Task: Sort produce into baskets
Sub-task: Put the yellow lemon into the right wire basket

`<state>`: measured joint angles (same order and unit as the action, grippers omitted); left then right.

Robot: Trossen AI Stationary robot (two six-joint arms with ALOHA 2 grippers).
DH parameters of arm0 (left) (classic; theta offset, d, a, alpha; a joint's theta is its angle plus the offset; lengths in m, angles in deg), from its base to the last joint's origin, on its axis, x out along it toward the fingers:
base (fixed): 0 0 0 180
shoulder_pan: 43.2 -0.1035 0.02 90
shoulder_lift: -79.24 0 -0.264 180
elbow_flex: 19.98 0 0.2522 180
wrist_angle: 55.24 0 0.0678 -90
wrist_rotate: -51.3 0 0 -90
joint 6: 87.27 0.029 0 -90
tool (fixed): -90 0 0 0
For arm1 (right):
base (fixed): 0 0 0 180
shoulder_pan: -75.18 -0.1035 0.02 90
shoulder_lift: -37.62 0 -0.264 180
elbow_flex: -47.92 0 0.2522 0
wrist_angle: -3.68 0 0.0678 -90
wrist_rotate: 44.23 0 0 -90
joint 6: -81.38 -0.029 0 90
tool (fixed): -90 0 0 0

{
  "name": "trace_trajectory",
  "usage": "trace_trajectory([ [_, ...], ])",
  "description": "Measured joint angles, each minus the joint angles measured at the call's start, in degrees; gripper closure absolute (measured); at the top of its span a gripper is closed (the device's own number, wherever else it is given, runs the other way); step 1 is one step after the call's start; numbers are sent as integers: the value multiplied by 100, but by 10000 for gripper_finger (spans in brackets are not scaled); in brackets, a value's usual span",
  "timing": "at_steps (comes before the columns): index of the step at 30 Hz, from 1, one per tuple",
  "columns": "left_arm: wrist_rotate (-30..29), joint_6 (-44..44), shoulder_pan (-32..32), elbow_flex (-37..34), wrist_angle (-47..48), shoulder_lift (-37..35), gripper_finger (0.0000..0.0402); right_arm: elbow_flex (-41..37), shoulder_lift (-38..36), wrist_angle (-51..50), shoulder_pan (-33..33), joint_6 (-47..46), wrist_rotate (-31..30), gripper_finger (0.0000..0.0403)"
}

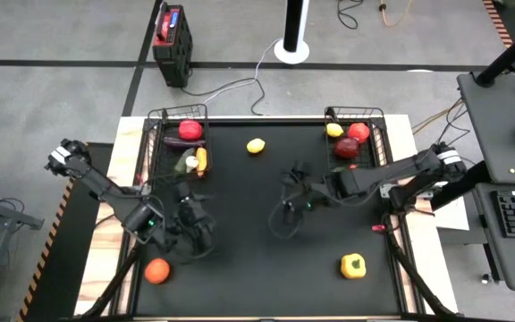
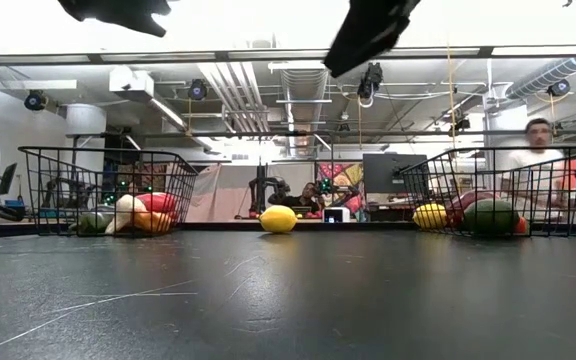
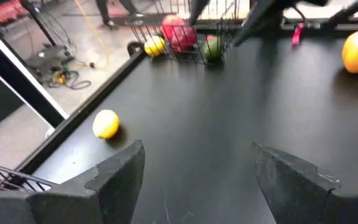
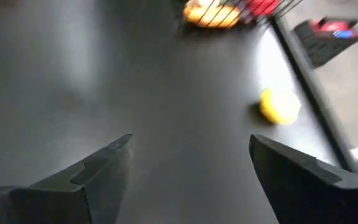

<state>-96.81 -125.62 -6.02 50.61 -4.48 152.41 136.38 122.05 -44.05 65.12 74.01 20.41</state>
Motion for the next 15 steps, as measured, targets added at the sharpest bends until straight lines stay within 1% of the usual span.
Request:
trace_trajectory([
  [3,-180,-54,51,1,6,35,128,245,132,-15,388,580,47,86],
  [5,-200,-77,51,0,37,58,128,406,262,33,661,949,213,83],
  [8,-206,-109,51,1,47,86,128,566,447,158,1099,1514,640,80],
  [12,-297,-329,51,1,94,84,128,626,742,403,1649,2444,1504,83],
  [15,-365,-380,51,1,187,83,128,732,1025,598,2032,2838,1798,82],
])
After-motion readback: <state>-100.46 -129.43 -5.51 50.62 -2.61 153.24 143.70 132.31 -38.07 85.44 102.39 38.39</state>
